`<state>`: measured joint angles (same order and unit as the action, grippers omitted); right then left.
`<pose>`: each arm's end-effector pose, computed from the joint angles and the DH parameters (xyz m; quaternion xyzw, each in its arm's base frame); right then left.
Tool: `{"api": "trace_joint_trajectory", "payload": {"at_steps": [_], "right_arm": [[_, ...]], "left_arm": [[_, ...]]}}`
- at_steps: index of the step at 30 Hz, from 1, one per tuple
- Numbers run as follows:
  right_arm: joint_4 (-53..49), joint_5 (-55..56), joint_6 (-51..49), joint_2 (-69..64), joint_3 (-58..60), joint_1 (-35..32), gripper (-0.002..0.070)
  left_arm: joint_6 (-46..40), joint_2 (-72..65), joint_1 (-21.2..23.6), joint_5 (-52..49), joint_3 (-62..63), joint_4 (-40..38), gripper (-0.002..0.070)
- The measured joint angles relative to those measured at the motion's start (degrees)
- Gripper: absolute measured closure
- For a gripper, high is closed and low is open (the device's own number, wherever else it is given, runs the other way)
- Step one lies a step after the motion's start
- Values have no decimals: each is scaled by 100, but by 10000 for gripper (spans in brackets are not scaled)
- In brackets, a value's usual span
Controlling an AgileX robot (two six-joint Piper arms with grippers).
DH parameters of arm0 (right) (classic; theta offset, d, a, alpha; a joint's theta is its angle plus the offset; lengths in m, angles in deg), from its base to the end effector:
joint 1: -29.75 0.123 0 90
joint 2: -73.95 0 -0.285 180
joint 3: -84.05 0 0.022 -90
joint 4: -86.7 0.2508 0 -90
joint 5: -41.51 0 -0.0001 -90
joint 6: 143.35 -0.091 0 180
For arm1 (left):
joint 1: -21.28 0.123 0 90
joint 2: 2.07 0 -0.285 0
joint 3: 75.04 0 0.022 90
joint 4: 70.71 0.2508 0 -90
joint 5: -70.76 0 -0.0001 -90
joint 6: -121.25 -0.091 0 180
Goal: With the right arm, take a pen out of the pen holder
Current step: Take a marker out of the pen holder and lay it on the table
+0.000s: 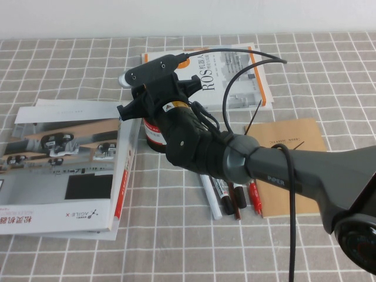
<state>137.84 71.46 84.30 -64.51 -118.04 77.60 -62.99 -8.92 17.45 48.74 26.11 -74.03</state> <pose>0.3826 0.3701 0.2108 -0.1794 0.7211 0.1262 0.6572 0.0519 -0.0055 0.1700 0.0416 0.8063 -0.0225 0.5896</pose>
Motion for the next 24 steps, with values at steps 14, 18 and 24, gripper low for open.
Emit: {"api": "trace_joint_trajectory", "payload": {"at_steps": [14,18,24], "right_arm": [[10,-155,4,0,0,0,582],[10,-238,99,13,0,0,631],[10,-314,227,133,0,0,632]], "left_arm": [[0,0,0,0,0,0,678],[0,0,0,0,0,0,678],[0,0,0,0,0,0,678]]}}
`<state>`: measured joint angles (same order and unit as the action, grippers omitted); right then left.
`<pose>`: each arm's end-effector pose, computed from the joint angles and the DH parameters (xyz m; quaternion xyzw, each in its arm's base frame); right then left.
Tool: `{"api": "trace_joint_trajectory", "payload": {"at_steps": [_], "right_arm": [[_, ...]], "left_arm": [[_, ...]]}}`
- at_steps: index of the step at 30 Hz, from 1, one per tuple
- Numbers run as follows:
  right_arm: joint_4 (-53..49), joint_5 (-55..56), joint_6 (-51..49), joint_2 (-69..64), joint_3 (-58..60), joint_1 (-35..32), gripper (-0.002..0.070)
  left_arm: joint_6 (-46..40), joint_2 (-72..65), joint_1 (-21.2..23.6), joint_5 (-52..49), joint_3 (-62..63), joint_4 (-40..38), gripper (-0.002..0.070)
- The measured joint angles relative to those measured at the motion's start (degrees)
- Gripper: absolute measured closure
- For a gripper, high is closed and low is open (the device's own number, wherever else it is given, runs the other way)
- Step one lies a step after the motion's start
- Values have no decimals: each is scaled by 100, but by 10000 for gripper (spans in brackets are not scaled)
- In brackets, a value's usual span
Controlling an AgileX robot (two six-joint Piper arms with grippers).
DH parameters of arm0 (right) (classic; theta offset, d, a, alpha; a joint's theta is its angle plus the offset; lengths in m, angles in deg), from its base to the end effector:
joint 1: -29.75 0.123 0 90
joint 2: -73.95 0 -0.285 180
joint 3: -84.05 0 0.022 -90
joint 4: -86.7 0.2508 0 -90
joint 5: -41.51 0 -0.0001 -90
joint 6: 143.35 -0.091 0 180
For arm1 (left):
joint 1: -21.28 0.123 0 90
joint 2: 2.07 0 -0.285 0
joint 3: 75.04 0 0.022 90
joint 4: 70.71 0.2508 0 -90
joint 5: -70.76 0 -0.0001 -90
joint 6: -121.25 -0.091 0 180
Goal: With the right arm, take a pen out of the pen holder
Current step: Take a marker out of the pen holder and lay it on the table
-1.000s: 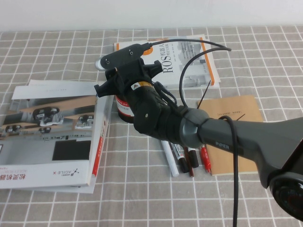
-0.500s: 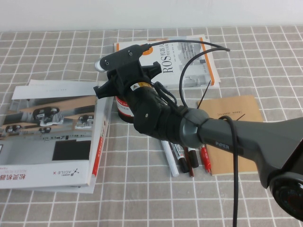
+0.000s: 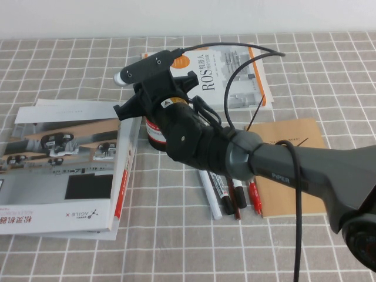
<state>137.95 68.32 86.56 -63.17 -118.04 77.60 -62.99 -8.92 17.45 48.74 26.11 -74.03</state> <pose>0.3793 0.3714 0.2196 -0.2040 0.7206 0.1297 0.6498 0.0519 -0.0055 0.1700 0.0416 0.8063 -0.0225 0.5896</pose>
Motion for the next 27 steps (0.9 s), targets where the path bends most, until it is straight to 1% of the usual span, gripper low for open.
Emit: {"api": "trace_joint_trajectory", "payload": {"at_steps": [7,16,20,24,27], "right_arm": [[0,-188,72,177,0,0,632],[15,-740,250,908,11,0,632],[357,-1101,837,1332,11,0,632],[1366,-1576,1901,1858,34,0,632],[1773,-2044,2285,2319,153,-11,632]], "left_arm": [[0,0,0,0,0,0,678],[0,0,0,0,0,0,678],[0,0,0,0,0,0,678],[0,0,0,0,0,0,678],[0,0,0,0,0,0,678]]}}
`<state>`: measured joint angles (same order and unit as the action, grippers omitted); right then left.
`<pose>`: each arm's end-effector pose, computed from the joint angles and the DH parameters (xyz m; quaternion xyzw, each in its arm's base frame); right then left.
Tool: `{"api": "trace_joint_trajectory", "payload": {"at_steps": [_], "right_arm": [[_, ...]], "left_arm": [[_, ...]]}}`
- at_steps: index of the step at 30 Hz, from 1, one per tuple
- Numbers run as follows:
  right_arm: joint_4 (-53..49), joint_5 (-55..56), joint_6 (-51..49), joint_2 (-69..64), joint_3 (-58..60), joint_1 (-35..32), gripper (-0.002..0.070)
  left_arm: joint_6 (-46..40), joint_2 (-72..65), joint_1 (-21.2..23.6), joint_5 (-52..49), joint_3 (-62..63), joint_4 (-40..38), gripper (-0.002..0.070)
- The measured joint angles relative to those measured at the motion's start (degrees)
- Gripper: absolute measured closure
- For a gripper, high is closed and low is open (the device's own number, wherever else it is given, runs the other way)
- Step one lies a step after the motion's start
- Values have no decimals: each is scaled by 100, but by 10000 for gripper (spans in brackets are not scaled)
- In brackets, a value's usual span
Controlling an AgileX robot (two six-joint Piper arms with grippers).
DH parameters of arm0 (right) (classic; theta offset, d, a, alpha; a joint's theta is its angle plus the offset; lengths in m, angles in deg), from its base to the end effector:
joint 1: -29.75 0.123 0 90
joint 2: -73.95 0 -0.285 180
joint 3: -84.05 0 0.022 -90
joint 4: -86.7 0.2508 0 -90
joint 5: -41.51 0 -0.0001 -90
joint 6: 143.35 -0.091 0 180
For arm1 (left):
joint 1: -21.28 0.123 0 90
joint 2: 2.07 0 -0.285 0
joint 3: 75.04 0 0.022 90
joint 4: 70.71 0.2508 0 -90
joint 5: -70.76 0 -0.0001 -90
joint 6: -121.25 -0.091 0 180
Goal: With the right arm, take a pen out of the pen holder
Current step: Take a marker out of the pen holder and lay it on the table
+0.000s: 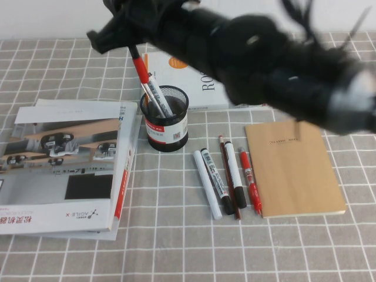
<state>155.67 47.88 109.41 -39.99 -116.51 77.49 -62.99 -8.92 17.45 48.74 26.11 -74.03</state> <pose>0.3148 0.3326 0.3889 -0.2778 0.6574 0.2267 0.6627 0.0519 -0.0055 0.1700 0.0416 0.8063 -0.0225 0.5896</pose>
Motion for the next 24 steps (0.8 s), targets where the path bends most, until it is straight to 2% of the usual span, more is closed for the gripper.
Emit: {"api": "trace_joint_trajectory", "payload": {"at_steps": [8,13,16,17,19,24], "right_arm": [[522,-1435,62,1022,1023,-117,632],[-51,-2600,-930,1129,1674,-227,632],[-1265,-3336,-2423,1106,1811,-376,632],[-2201,-3799,-3488,1096,1819,-429,632],[-3184,-4268,-4596,1084,1819,-466,632],[-4841,-4678,-6673,974,1819,-568,632]], "left_arm": [[0,0,0,0,0,0,678],[0,0,0,0,0,0,678],[0,0,0,0,0,0,678],[0,0,0,0,0,0,678],[0,0,0,0,0,0,678],[0,0,0,0,0,0,678]]}}
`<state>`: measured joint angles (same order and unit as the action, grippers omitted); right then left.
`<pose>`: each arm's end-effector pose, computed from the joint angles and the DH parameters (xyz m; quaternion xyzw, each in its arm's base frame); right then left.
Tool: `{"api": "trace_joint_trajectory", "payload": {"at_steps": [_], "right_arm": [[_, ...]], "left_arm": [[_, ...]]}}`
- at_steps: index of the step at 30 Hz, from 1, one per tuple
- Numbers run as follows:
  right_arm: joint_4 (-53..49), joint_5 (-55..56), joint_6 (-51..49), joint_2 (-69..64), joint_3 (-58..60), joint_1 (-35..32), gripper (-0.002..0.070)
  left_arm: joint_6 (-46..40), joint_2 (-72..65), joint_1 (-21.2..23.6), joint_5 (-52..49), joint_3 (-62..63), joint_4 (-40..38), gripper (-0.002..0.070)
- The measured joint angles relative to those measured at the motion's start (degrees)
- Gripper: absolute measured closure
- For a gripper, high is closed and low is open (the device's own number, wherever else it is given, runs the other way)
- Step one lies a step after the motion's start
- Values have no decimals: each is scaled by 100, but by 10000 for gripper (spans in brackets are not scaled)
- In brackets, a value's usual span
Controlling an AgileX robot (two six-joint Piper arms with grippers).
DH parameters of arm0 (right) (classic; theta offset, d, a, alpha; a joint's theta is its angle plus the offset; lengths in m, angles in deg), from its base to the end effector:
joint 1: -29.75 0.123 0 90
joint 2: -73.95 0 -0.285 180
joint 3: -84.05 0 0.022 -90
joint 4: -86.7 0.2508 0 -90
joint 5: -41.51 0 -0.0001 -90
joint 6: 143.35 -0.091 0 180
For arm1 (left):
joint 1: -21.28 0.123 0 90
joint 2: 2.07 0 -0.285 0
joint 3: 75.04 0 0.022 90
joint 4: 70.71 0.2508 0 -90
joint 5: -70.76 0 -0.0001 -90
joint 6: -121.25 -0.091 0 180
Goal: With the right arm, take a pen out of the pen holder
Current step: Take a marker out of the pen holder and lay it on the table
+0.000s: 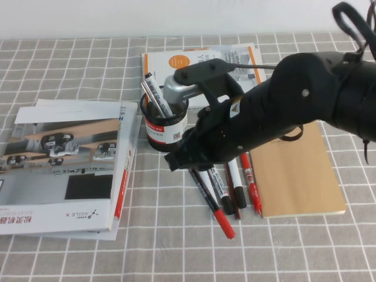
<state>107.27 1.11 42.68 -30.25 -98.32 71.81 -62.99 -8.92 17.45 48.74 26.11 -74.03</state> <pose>0.2655 0.2675 0.3011 -0.2960 0.8873 0.2445 0.2554 0.0519 -0.0055 0.1700 0.0416 0.8063 -0.0225 0.5896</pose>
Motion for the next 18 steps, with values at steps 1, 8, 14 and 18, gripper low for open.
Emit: {"api": "trace_joint_trajectory", "payload": {"at_steps": [1,8,14,18], "right_arm": [[-175,-3,-202,-38,0,-11,632],[-675,-24,-1149,-872,-507,-8,632],[-686,-24,-1348,-1636,-1029,-39,632],[-670,-12,-1503,-1943,-1096,-158,632]], "left_arm": [[0,0,0,0,0,0,678],[0,0,0,0,0,0,678],[0,0,0,0,0,0,678],[0,0,0,0,0,0,678]]}}
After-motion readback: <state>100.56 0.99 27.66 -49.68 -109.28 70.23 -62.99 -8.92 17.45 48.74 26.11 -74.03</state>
